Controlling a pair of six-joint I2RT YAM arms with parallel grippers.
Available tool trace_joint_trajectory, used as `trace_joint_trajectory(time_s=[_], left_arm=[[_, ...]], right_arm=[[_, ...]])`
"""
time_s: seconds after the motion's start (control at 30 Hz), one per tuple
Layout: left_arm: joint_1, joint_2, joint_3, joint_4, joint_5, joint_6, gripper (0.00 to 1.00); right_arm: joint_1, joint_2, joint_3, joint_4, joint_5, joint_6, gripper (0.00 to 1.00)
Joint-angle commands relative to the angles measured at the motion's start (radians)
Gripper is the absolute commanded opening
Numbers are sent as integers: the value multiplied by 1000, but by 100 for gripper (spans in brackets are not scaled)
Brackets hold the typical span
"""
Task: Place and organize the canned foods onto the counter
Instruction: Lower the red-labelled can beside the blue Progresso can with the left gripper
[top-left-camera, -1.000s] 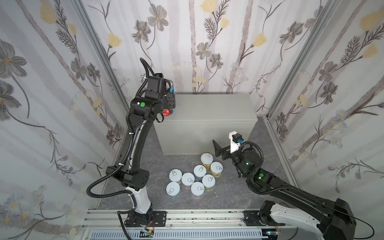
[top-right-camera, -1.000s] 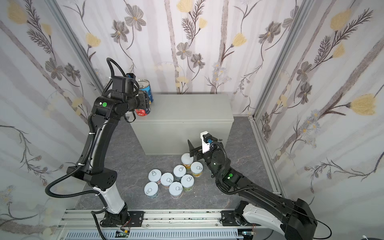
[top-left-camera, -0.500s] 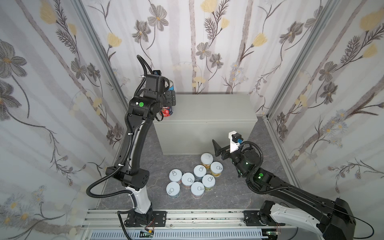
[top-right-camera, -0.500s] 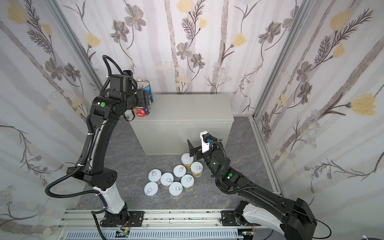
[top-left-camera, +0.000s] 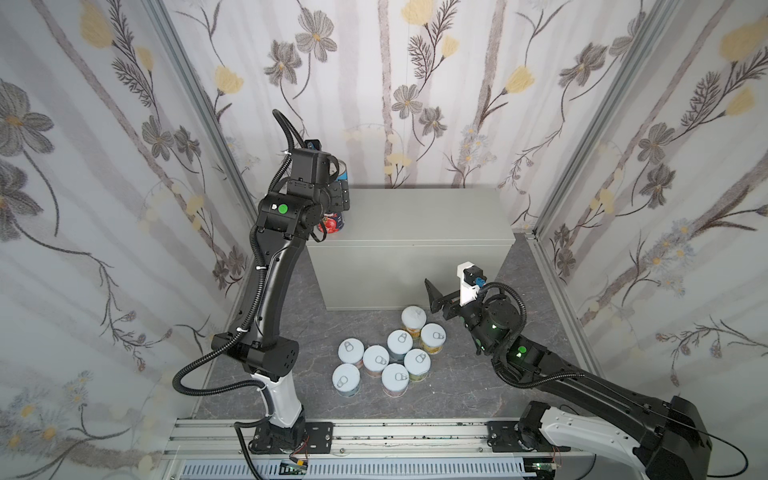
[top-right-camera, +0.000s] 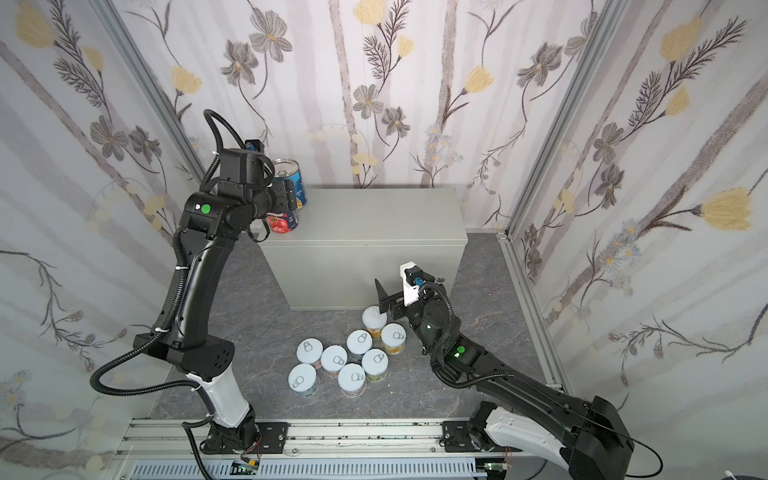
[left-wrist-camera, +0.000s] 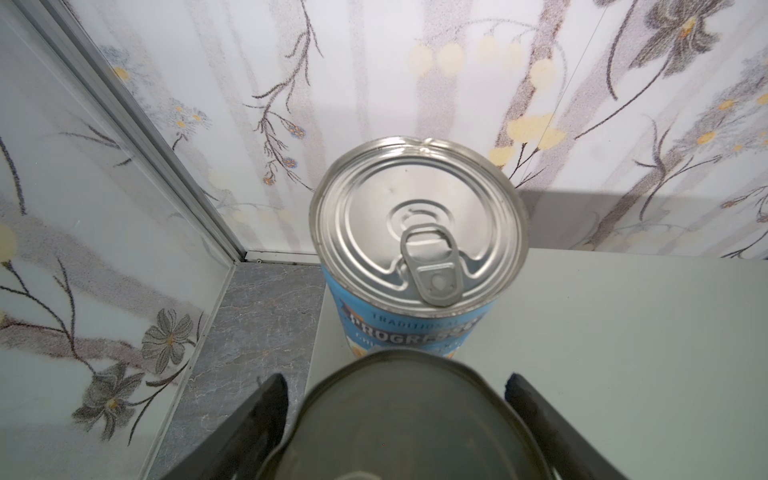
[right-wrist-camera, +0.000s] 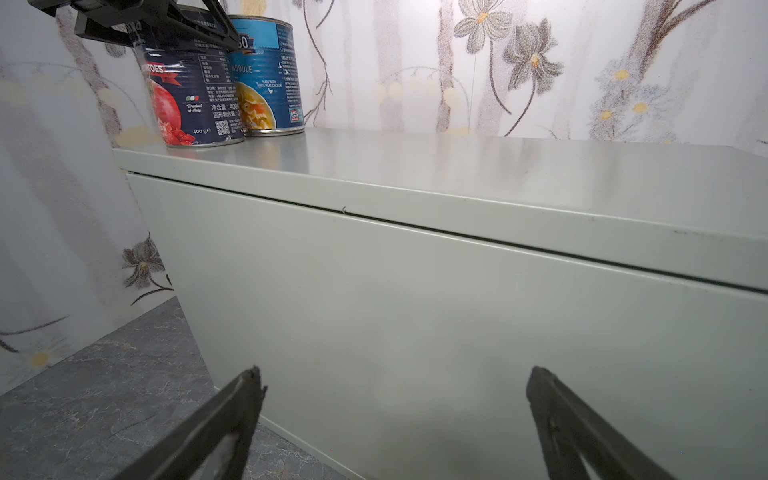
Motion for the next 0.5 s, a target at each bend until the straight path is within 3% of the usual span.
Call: trace_joint_trajectory(time_s=[0.0, 0.47], left_arm=[[1, 4, 7, 30, -2, 1, 82], [-1, 8, 10, 52, 80, -45, 83]], right_arm=[[-1, -3, 4, 6, 16, -9, 100], [-1, -7, 0, 0, 20, -7, 100]])
